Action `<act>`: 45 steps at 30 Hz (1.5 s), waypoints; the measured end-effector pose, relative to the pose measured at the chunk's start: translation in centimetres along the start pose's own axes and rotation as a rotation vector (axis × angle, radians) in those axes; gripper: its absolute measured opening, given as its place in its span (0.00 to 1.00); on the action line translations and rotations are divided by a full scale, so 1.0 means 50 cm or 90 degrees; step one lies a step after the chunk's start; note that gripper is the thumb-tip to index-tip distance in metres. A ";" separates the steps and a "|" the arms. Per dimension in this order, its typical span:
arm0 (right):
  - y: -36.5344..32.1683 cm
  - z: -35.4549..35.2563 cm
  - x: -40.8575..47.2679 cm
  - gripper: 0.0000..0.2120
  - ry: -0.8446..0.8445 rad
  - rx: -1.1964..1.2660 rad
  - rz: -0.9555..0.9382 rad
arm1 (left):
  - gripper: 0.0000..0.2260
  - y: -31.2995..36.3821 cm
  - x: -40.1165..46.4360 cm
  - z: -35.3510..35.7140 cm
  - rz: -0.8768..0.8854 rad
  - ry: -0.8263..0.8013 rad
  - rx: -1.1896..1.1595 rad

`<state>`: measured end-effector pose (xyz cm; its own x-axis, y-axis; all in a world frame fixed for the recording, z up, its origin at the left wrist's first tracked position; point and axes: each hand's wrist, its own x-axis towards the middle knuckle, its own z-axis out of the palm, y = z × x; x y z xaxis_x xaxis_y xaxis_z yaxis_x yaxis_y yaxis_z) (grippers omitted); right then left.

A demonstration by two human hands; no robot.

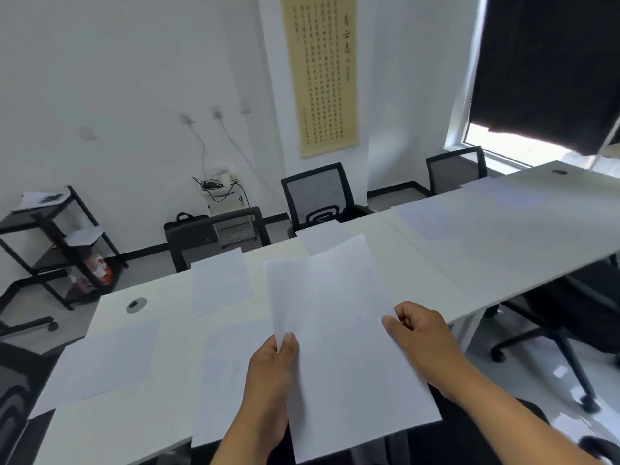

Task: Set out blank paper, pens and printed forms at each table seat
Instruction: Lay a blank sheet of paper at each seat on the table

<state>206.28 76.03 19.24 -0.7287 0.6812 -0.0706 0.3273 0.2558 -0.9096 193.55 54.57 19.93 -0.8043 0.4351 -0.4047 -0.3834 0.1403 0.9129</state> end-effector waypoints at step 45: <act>0.450 -1.038 0.291 0.20 -0.200 -0.078 -0.074 | 0.14 -0.122 -0.104 1.146 0.001 0.163 -0.046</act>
<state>234.28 127.31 19.00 -0.9086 0.4031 -0.1095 0.2872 0.4126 -0.8645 226.08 102.40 19.53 -0.8898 0.1953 -0.4125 -0.4065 0.0718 0.9108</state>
